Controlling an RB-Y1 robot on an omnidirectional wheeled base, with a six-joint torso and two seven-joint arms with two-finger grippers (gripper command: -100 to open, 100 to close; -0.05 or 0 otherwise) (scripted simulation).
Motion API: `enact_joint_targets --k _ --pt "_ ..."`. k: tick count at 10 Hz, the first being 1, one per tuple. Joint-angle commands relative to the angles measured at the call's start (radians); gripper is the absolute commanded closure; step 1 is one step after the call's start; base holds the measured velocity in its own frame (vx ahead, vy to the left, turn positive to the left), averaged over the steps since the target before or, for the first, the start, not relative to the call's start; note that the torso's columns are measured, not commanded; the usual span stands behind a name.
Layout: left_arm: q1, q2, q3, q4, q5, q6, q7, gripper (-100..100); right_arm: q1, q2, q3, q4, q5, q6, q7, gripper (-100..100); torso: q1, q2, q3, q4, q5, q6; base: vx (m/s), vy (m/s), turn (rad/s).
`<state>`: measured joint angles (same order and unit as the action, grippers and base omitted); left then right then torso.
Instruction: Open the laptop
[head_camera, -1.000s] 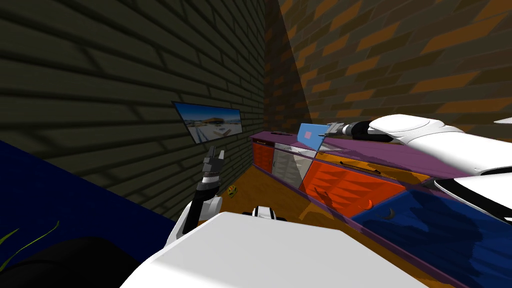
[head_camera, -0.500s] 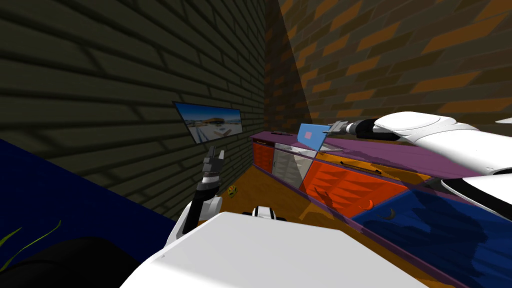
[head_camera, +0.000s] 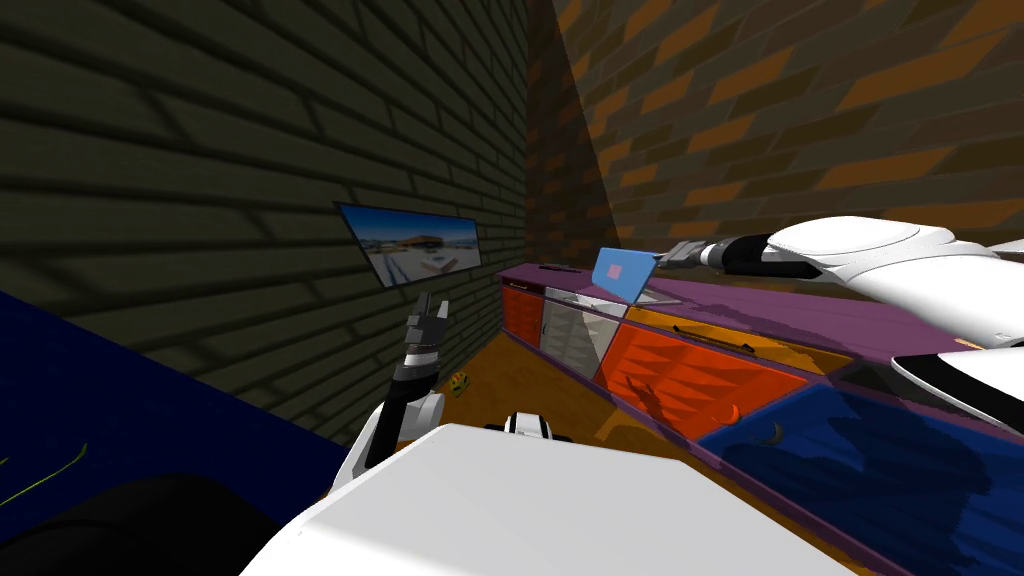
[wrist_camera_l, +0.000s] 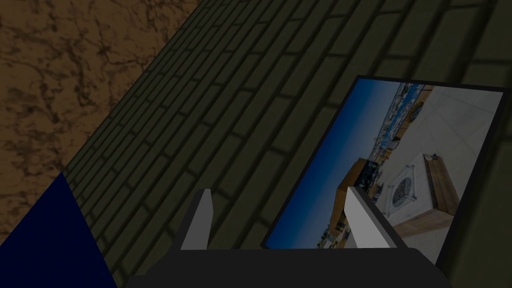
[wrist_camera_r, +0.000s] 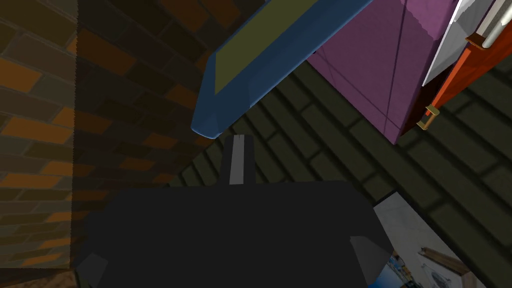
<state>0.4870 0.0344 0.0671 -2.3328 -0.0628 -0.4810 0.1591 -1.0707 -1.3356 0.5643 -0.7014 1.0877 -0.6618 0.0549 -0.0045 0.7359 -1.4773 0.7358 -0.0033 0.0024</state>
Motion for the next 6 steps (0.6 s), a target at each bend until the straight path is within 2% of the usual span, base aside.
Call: enact_joint_targets --k 1,3,4,5,6 --pt "0.0 0.0 0.0 0.0 0.0 0.0 0.0 0 -0.004 -0.004 -0.006 0.029 -0.031 -0.043 -0.063 100 -0.001 -0.001 0.0 0.0 -0.001 0.0 0.043 -0.09 0.0" --pt "0.0 0.0 0.0 0.0 0.0 0.0 0.0 0 -0.008 -0.009 -0.012 0.046 -0.056 -0.075 -0.11 100 -0.003 -0.002 -0.001 -0.001 -0.002 0.0 0.039 -0.08 -0.004" --pt "0.0 0.0 0.0 0.0 0.0 0.0 0.0 0 -0.013 -0.003 -0.013 0.044 -0.049 -0.064 -0.088 100 -0.003 -0.002 -0.001 -0.001 -0.002 0.0 0.015 -0.036 0.005" --pt "0.0 0.0 0.0 0.0 0.0 0.0 0.0 0 -0.015 0.001 -0.009 0.023 -0.03 -0.046 -0.053 -100 0.0 -0.001 -0.001 -0.001 0.0 -0.001 -0.014 -0.062 0.052" --pt "0.0 0.0 0.0 0.0 0.0 0.0 0.0 0 -0.015 0.003 -0.007 0.015 -0.023 -0.037 -0.039 -100 0.001 0.001 0.001 0.001 0.002 -0.002 -0.03 -0.085 0.064"
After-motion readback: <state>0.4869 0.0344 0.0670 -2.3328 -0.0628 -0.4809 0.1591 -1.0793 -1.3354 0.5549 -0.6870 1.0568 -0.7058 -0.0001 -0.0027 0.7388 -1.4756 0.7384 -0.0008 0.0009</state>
